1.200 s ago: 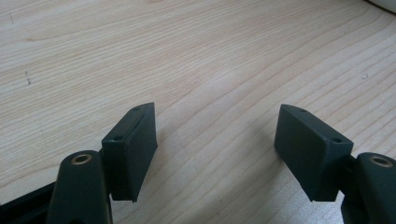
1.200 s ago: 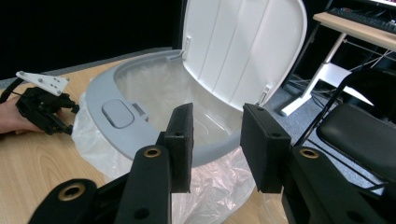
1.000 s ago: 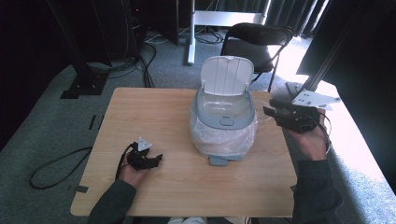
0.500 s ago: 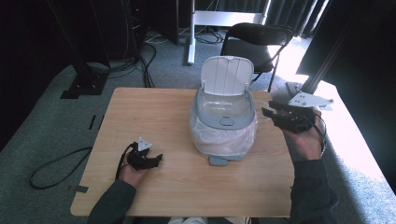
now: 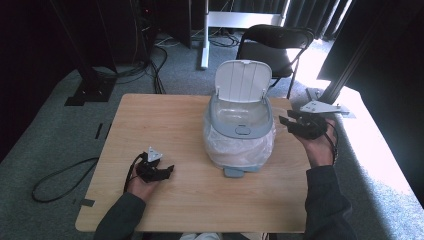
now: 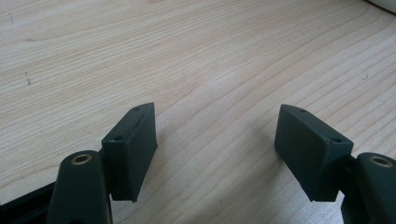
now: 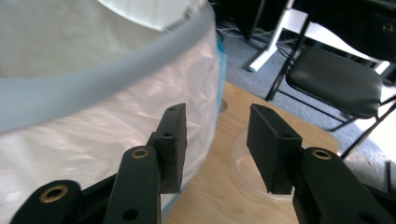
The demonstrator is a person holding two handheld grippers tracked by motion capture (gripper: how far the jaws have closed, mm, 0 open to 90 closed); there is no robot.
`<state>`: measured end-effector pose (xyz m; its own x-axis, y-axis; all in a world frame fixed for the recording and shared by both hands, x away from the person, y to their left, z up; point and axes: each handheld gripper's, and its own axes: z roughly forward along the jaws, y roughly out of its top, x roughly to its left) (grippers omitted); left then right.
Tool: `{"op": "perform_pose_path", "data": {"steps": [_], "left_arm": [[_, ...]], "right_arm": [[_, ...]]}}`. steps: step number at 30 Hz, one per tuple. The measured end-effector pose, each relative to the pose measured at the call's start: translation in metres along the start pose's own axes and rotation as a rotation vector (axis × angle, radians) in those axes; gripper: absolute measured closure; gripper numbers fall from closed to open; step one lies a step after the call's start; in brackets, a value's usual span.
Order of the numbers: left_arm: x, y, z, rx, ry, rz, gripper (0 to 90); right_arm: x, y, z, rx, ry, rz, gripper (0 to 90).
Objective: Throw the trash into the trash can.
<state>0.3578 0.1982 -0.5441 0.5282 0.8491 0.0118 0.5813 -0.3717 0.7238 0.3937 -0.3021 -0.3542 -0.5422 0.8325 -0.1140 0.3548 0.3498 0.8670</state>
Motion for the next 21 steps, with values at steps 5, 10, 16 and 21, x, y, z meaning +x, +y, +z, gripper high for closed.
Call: {"op": "perform_pose_path", "data": {"steps": [5, 10, 16, 21], "left_arm": [[0.0, 0.0, 0.0, -0.001, 0.001, 0.0, 29.9], [0.0, 0.0, 0.0, -0.003, 0.001, -0.002, 29.9], [0.0, 0.0, 0.0, -0.002, 0.001, 0.0, 29.9], [0.0, 0.0, 0.0, -0.002, 0.001, -0.001, 29.9]], "right_arm": [[-0.007, -0.007, 0.014, 0.022, -0.021, 0.018, 56.0], [-0.015, -0.014, 0.029, 0.045, -0.054, 0.036, 55.5], [-0.025, -0.024, 0.049, 0.092, -0.073, 0.06, 53.0], [-0.033, -0.031, 0.061, 0.116, -0.098, 0.073, 51.9]]}}
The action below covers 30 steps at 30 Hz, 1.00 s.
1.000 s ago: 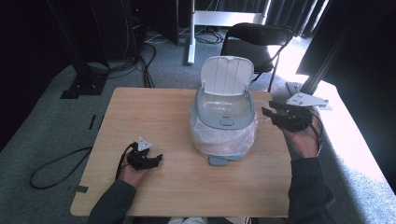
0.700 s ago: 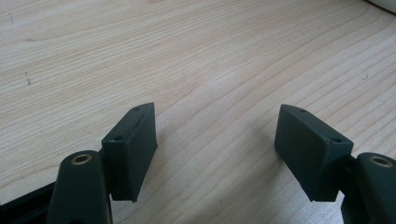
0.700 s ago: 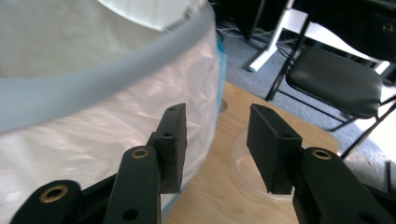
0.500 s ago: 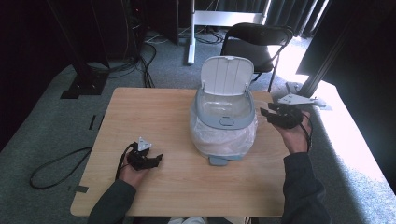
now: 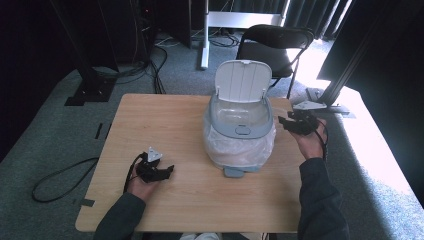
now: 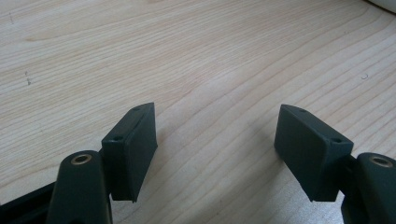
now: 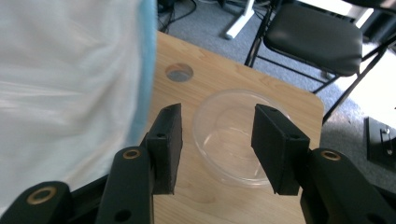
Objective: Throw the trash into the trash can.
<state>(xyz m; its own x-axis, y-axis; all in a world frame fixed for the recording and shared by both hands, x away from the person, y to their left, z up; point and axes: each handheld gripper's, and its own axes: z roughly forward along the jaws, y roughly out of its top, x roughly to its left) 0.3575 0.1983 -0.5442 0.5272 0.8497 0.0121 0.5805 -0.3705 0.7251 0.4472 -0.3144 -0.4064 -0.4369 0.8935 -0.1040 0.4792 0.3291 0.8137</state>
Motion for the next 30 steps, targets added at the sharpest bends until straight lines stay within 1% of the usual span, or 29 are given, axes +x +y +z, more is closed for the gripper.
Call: {"op": "perform_pose_path", "data": {"steps": [3, 7, 12, 15, 17, 23, 25, 27, 28, 30], "left_arm": [[0.0, 0.0, 0.0, -0.001, -0.001, 0.0, 29.9], [0.0, -0.001, -0.001, 0.0, -0.001, 0.003, 29.9], [0.0, -0.001, -0.001, -0.001, 0.0, 0.001, 29.9], [0.0, -0.001, -0.001, -0.001, 0.0, 0.001, 29.9], [0.0, -0.002, -0.002, -0.001, 0.001, 0.002, 29.8], [0.0, -0.002, -0.002, 0.0, 0.001, 0.002, 29.8], [0.0, -0.002, -0.002, 0.0, 0.001, 0.002, 29.9], [0.0, -0.002, -0.002, 0.0, 0.002, 0.002, 29.8], [0.0, -0.002, -0.002, 0.0, 0.001, 0.002, 29.9], [0.0, -0.002, -0.002, 0.0, 0.002, 0.002, 29.8]], "right_arm": [[-0.006, -0.004, 0.008, 0.019, -0.012, 0.014, 50.6], [-0.015, -0.011, 0.02, 0.047, -0.041, 0.044, 47.4], [-0.028, -0.022, 0.036, 0.089, -0.06, 0.106, 43.5], [-0.033, -0.027, 0.044, 0.106, -0.056, 0.138, 43.0], [-0.036, -0.029, 0.05, 0.122, -0.064, 0.156, 42.9], [-0.046, -0.031, 0.059, 0.141, -0.087, 0.213, 41.5], [-0.049, -0.032, 0.061, 0.153, -0.095, 0.222, 41.3], [-0.053, -0.033, 0.063, 0.162, -0.087, 0.253, 41.2], [-0.054, -0.033, 0.063, 0.164, -0.088, 0.253, 41.3], [-0.057, -0.034, 0.065, 0.166, -0.074, 0.269, 41.4]]}}
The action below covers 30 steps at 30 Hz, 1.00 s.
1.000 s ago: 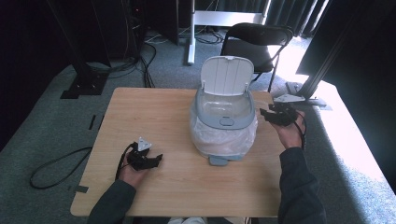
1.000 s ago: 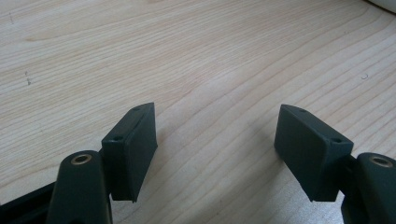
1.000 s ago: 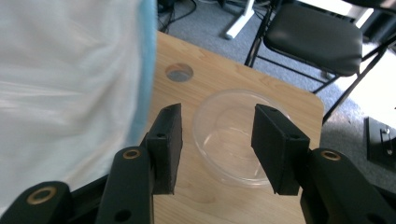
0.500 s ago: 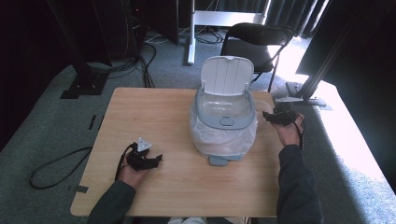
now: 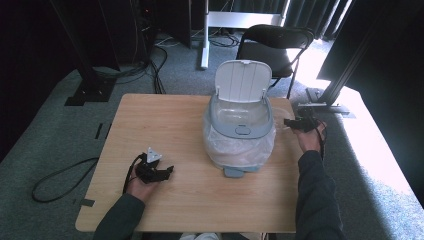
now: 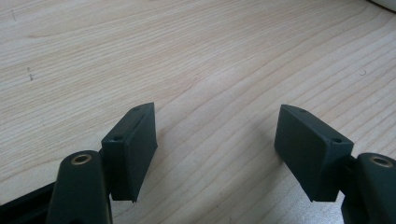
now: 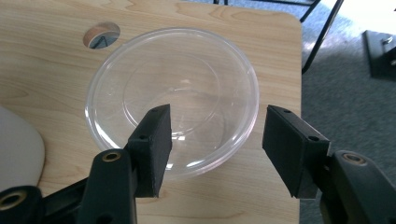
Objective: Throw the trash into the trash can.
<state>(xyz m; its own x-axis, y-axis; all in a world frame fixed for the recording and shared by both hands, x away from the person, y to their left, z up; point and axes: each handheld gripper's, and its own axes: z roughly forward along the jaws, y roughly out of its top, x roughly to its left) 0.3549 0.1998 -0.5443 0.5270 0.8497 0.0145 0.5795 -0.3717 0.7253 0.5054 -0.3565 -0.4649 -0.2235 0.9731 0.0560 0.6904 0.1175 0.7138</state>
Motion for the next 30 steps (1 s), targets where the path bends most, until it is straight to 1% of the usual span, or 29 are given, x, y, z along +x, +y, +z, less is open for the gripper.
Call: {"op": "perform_pose_path", "data": {"steps": [4, 7, 9, 12, 15, 19, 23, 25, 30], "left_arm": [[0.0, 0.0, 0.0, 0.0, 0.0, -0.001, 29.8], [0.0, 0.0, 0.0, 0.0, 0.0, -0.001, 29.8], [0.0, 0.0, 0.0, 0.0, 0.0, -0.001, 29.8], [0.0, 0.0, 0.0, 0.0, 0.0, -0.001, 29.9], [0.0, 0.0, 0.0, 0.0, 0.0, -0.001, 29.8], [0.0, 0.0, 0.0, 0.0, 0.0, -0.001, 29.8], [0.0, 0.0, 0.0, 0.0, 0.0, -0.001, 29.8], [0.0, 0.0, 0.0, 0.0, 0.0, -0.001, 29.8], [0.0, 0.0, 0.0, 0.0, 0.0, -0.001, 29.8]], "right_arm": [[-0.004, -0.001, 0.003, 0.017, 0.007, 0.023, 41.8], [-0.004, -0.001, 0.003, 0.018, 0.019, 0.018, 41.8], [-0.003, -0.001, 0.004, 0.03, 0.023, 0.013, 42.0], [-0.003, -0.003, 0.007, 0.042, 0.034, 0.024, 42.6], [-0.002, -0.006, 0.009, 0.054, 0.049, 0.012, 43.2], [-0.002, -0.008, 0.008, 0.048, 0.067, 0.011, 43.7], [0.002, -0.009, 0.007, 0.052, 0.081, -0.006, 44.3], [0.003, -0.01, 0.007, 0.055, 0.092, -0.025, 44.3], [0.01, -0.011, 0.005, 0.064, 0.099, -0.059, 44.5]]}}
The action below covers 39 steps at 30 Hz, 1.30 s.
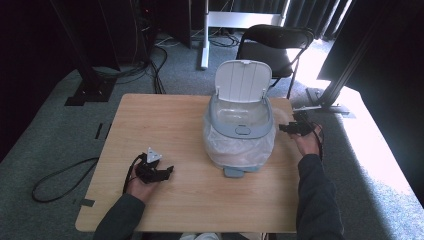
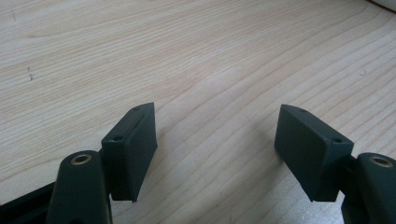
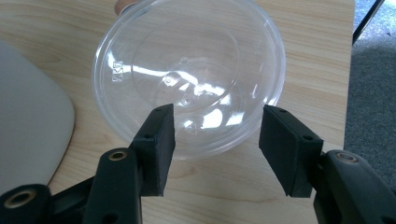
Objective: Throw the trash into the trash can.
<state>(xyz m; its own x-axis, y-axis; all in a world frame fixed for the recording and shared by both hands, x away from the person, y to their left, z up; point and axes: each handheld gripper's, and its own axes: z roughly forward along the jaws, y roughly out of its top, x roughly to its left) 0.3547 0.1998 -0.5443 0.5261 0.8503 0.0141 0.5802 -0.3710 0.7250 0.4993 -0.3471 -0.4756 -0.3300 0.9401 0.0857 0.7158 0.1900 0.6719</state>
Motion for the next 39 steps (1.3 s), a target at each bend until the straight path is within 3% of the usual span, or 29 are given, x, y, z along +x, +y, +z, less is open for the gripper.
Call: {"op": "perform_pose_path", "data": {"steps": [22, 33, 39], "left_arm": [[0.0, 0.0, 0.0, -0.001, 0.0, 0.0, 29.8], [0.0, 0.0, 0.0, -0.001, 0.0, -0.001, 29.8], [0.0, 0.0, 0.0, -0.002, -0.001, 0.0, 29.8]], "right_arm": [[0.003, -0.004, -0.011, 0.018, 0.038, -0.049, 45.5], [0.005, 0.002, -0.008, 0.019, 0.006, -0.042, 45.4], [0.008, -0.001, -0.008, 0.039, 0.018, -0.06, 45.4]]}}
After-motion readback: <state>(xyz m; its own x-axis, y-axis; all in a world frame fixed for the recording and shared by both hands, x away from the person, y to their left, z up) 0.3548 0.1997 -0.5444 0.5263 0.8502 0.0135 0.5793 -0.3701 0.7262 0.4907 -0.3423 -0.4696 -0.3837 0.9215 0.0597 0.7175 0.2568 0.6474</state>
